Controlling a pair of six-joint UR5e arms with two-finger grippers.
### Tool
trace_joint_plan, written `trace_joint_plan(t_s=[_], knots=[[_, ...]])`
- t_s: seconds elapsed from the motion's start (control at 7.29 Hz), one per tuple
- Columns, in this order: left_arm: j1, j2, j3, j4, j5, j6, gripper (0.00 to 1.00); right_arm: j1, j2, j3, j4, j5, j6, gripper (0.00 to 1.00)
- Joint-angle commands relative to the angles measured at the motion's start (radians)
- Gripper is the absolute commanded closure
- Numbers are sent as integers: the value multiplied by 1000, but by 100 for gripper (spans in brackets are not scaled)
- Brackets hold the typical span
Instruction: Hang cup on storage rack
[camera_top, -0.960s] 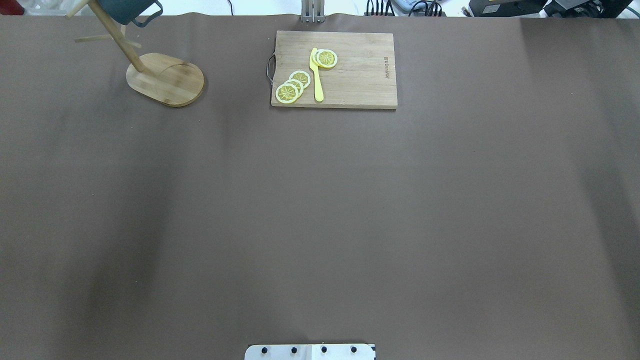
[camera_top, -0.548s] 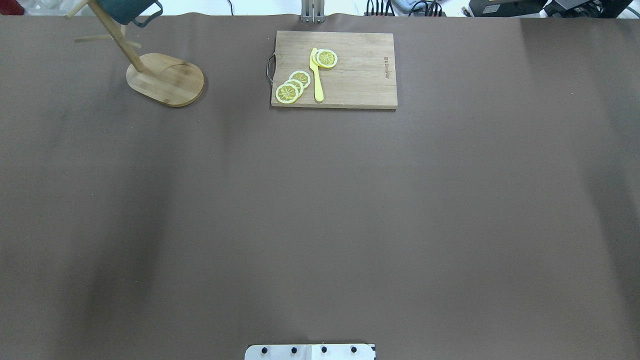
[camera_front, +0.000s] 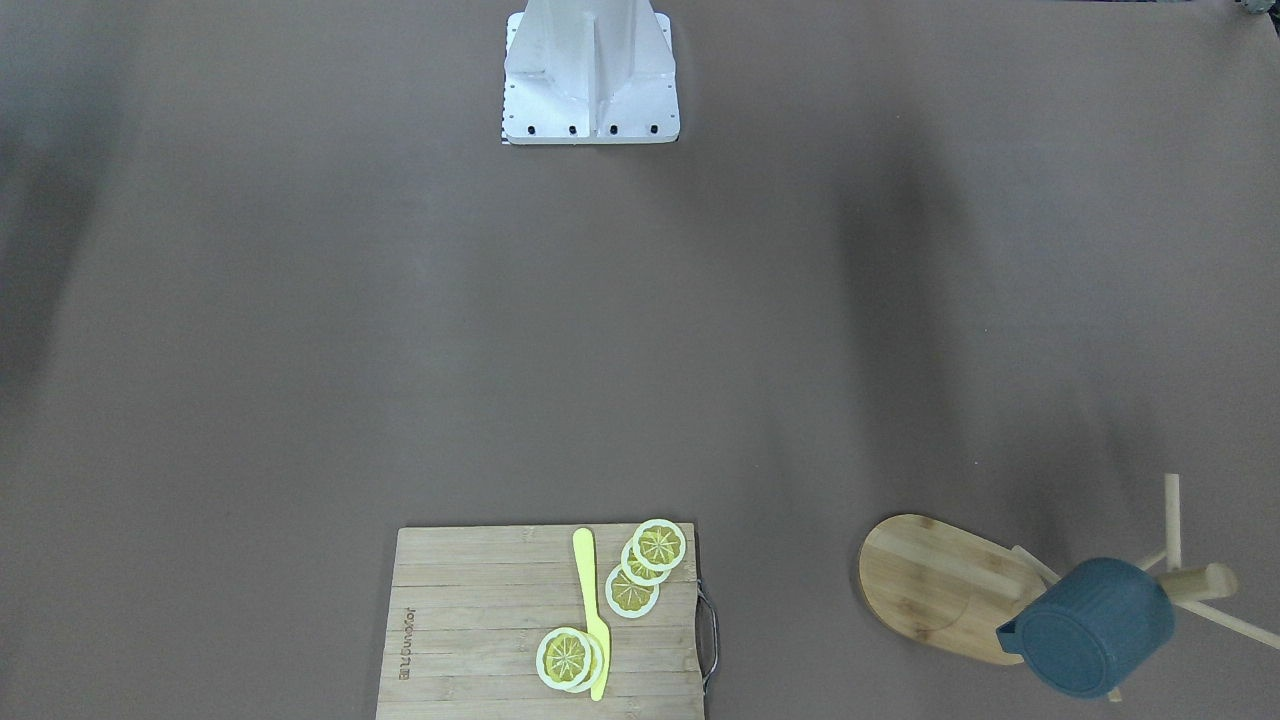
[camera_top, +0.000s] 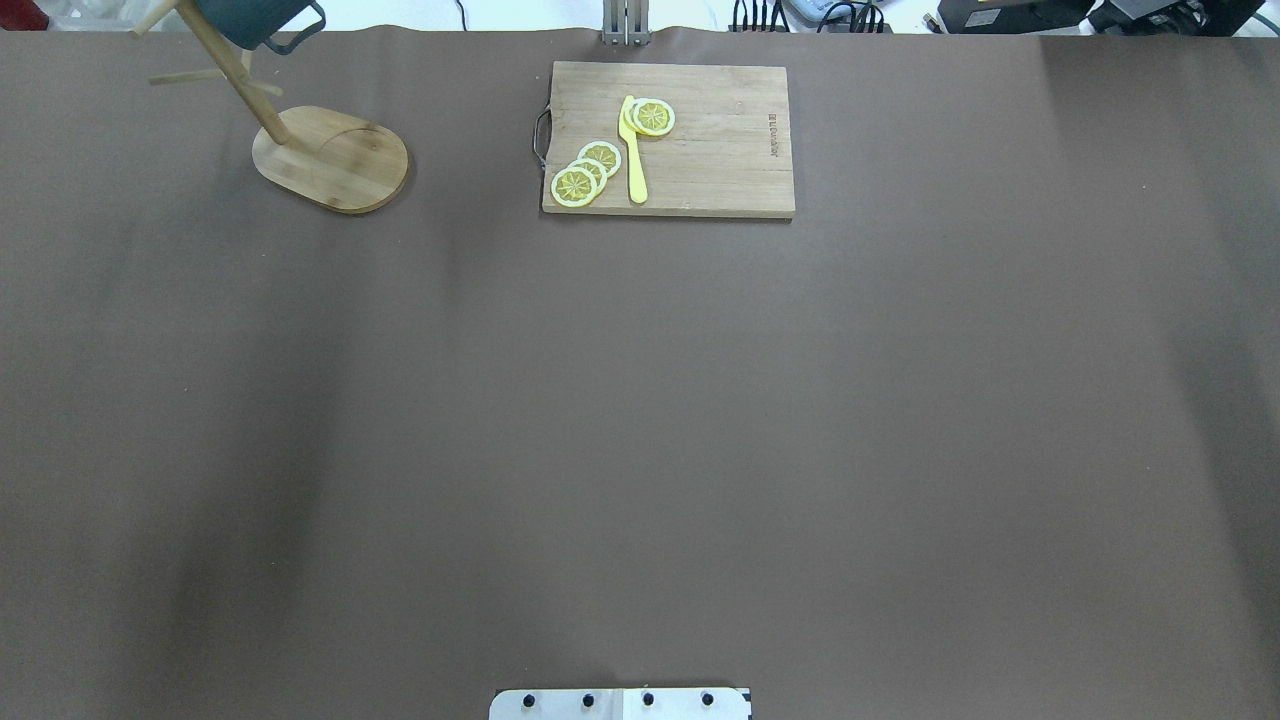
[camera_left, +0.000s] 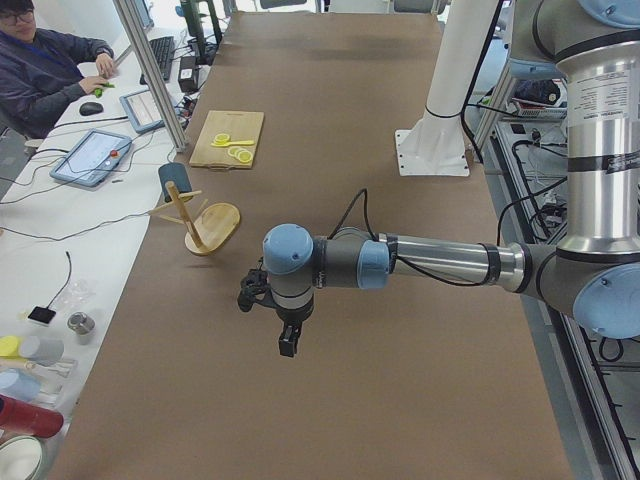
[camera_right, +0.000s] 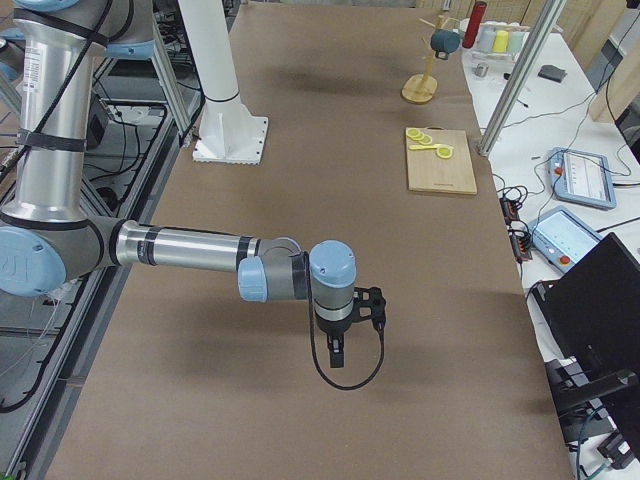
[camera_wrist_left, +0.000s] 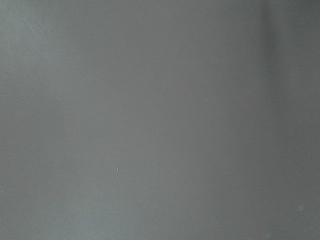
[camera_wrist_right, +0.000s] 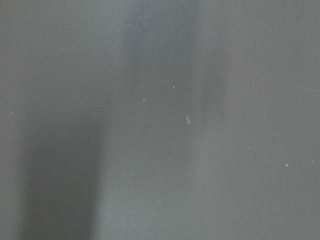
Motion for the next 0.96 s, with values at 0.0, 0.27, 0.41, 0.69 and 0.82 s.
trace_joint_plan(t_s=[0.0, 0.27, 0.41, 0.69, 0.82], knots=[[0, 1, 0, 0, 0, -1, 1, 0, -1, -1, -2, 5, 6, 0], [0, 1, 1, 0, 0, 1, 1, 0, -3, -1, -2, 9, 7, 0], [0, 1, 3, 1, 0, 1, 1, 0, -3, 1, -2, 13, 7, 0], [2, 1, 1, 0, 0, 1, 1, 0, -3, -2, -3, 35, 7, 0], [2, 1, 1, 0, 0, 1, 1, 0, -4, -2, -3, 36, 7, 0]])
